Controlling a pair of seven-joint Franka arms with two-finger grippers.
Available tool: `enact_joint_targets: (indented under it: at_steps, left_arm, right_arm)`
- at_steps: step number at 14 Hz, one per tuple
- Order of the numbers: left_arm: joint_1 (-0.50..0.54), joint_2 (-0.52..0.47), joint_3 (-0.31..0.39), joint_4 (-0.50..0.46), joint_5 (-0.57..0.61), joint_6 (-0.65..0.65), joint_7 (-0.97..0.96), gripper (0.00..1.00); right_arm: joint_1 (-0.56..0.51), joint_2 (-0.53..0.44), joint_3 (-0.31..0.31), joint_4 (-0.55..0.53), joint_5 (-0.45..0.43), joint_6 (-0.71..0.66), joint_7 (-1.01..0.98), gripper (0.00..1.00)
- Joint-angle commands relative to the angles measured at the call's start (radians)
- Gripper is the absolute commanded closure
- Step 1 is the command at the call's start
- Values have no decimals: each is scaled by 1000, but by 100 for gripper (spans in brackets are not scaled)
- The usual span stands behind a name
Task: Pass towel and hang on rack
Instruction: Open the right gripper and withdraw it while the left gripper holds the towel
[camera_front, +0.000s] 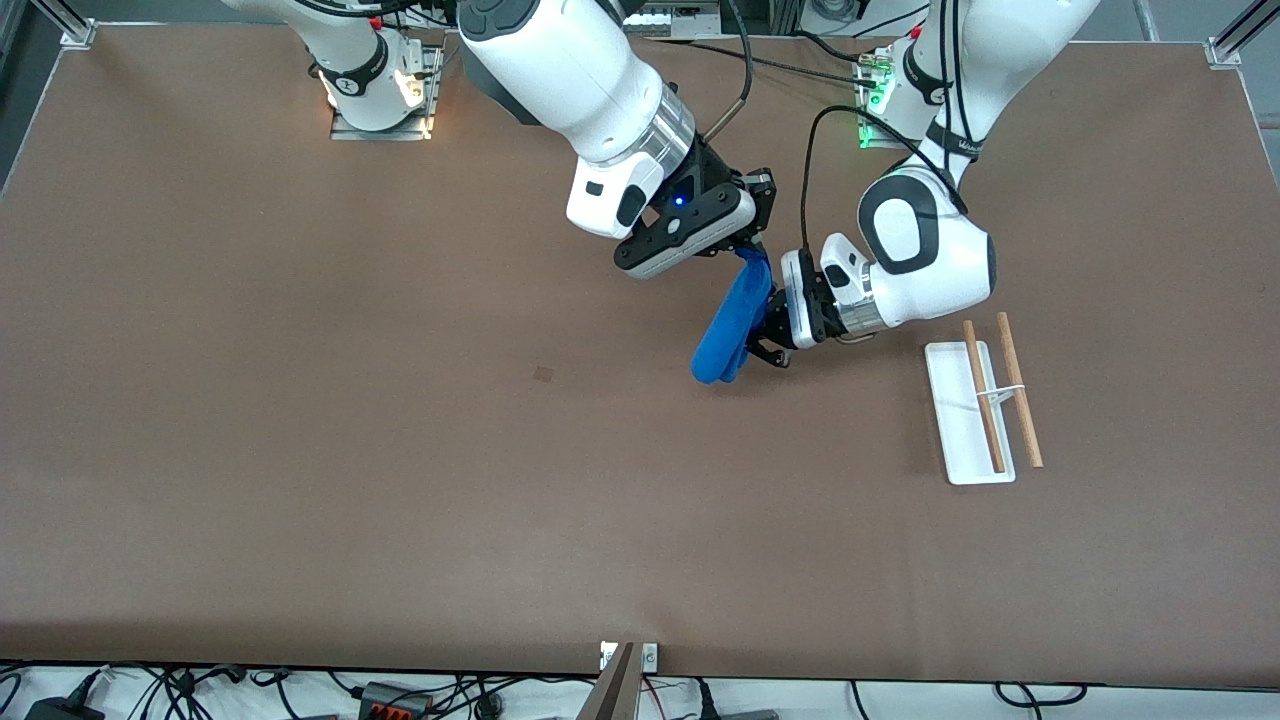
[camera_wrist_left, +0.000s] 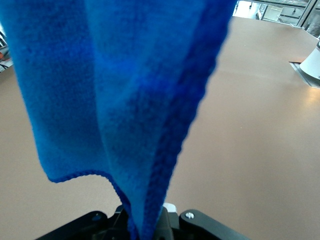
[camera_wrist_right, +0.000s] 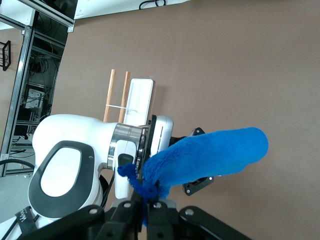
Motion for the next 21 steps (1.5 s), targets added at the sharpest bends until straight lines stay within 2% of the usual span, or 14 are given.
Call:
enact_joint_targets:
  at_steps: [1,2,3,7,12,15,18,21]
  left_arm:
    - [10,1,3,10,-26,16,19,100]
    - [18,1,8,9,-20,10,20,99]
    - [38,-4,8,6,-16,6,17,99]
    - [78,-11,9,-2,27,-27,17,99]
    - [219,-47,11,-2,257,-134,-33,99]
    - [323,-60,12,7,394,-207,-90,100]
    - [403,-145,14,2,556,-276,-298,100]
    - [452,-234,14,4,723,-361,-601,100]
  right_arm:
    - [-8,3,2,9,-14,6,-8,100]
    - [-8,3,2,9,-15,5,-5,59]
    - [-8,3,-2,6,-24,3,-13,1]
    - [-44,3,-4,-6,-58,-9,-15,0]
    - [-90,-15,-18,-13,-254,-161,-16,0]
    - [-187,-22,-18,-13,-268,-256,-21,0]
    - [-315,-14,-18,-32,-273,-351,-18,0]
    - [-406,-17,-18,-106,-281,-376,-15,0]
